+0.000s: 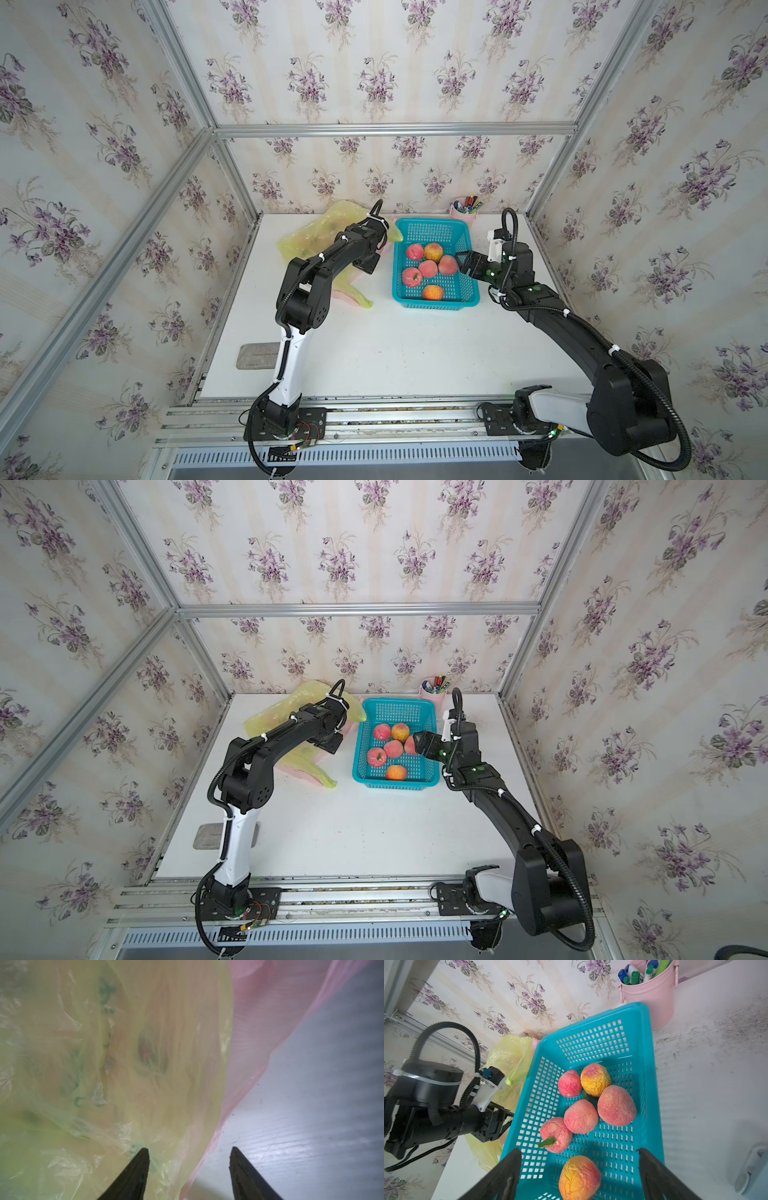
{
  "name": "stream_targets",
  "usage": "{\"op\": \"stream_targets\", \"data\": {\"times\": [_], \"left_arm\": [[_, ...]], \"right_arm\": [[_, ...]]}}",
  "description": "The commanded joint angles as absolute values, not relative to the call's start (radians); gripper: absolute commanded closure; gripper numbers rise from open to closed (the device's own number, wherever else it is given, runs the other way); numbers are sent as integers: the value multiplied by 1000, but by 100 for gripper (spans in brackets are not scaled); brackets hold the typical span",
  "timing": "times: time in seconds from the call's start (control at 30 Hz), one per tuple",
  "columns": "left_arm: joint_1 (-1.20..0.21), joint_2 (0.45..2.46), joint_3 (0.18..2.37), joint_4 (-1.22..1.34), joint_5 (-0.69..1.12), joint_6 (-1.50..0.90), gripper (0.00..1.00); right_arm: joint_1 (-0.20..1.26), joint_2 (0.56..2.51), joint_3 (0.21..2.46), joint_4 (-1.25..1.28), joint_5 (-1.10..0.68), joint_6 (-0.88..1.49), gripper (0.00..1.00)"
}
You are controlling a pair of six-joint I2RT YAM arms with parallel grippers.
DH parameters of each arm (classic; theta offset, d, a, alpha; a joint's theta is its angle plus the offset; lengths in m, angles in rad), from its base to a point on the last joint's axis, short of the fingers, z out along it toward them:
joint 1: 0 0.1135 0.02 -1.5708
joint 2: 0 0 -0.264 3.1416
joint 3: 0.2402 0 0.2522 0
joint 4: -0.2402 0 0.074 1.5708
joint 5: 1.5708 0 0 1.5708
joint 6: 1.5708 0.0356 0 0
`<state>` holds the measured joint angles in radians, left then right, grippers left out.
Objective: Place the peach into a plastic bag & tie a knot
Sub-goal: Pick up the plastic bag at the center of the board.
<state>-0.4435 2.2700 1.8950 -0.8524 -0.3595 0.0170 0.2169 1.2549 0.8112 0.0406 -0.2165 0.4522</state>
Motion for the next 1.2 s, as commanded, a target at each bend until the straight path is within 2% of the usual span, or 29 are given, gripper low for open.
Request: {"op": "stream_targets", "data": {"times": [0.0, 0.17, 0.3, 0.37, 0.53, 0.83, 0.97, 1.17], "left_arm": [[-439, 2291, 1911, -856, -413, 34, 37], [-426, 2318, 1928, -846, -453, 21, 44], [-415, 2318, 1932, -842, -457, 20, 57], [-408, 2319, 1938, -842, -456, 24, 66], [-397, 2300, 1945, -841, -424, 47, 98], [-389, 2084, 1951, -933, -360, 68, 100], [-385, 2041, 2067, -1104, -317, 66, 100], [-380, 2015, 2258, -1344, -208, 33, 100]], "right_arm": [[216, 1257, 824, 59, -212, 465, 13], [216, 1257, 833, 58, -212, 466, 14], [218, 1252, 833, 52, -204, 465, 14], [217, 1250, 833, 49, -201, 463, 15], [217, 1240, 829, 46, -192, 461, 16], [238, 1249, 888, 7, -193, 418, 20], [271, 1321, 988, -62, -193, 383, 20], [337, 1488, 1141, -202, -180, 332, 16]]}}
